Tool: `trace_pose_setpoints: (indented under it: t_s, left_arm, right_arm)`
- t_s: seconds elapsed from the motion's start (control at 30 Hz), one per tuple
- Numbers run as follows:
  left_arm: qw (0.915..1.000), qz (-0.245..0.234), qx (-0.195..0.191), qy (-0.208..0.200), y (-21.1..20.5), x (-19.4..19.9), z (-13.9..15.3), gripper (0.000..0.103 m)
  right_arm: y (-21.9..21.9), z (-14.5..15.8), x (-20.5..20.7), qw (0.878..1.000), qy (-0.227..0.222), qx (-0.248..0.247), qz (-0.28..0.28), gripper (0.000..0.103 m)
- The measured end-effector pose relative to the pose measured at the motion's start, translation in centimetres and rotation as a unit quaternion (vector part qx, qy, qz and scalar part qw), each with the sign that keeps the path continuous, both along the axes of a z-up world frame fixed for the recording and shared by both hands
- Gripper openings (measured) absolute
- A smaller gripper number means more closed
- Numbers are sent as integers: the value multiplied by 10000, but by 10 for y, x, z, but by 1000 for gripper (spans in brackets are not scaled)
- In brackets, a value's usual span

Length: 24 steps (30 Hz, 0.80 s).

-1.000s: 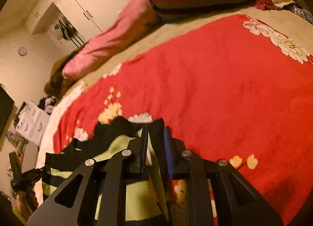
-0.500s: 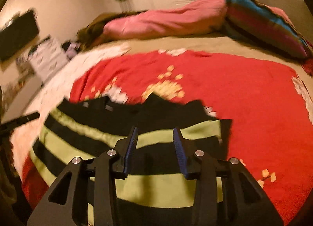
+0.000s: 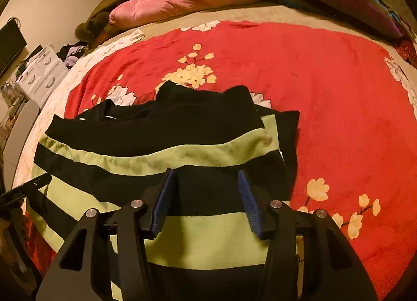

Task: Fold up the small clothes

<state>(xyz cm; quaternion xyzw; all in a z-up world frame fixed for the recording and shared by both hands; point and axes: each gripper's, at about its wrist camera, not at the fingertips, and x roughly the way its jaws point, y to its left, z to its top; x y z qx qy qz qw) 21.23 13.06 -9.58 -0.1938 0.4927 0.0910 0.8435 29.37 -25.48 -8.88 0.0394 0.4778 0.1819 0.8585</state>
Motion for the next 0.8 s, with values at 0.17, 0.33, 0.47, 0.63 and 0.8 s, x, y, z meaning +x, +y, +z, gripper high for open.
trace_pose_setpoints:
  t_s: [0.17,0.33,0.47,0.63,0.8]
  left_arm:
    - [9993,-127,322,-117,-6,-7,8,87]
    - [9991,-104,386,-149,-9,-14,20,87]
    - [9985,-145,479,-206,-12,-15,30,87]
    - [9972,-250,653,-252,-21,-18,41,87]
    - [9964,-312,737,-263,-28,-21,50,87]
  right_arm:
    - [-1,1,0,10000,-20,66,-34,50]
    - [-3,10,-2,9996,-117,232,-69,64]
    - [-4,16,-3,9994,-199,265,-116,75]
    - [-7,22,-3,9989,-257,352,-186,79]
    - [-11,29,-6,9980,-384,415,-269,86]
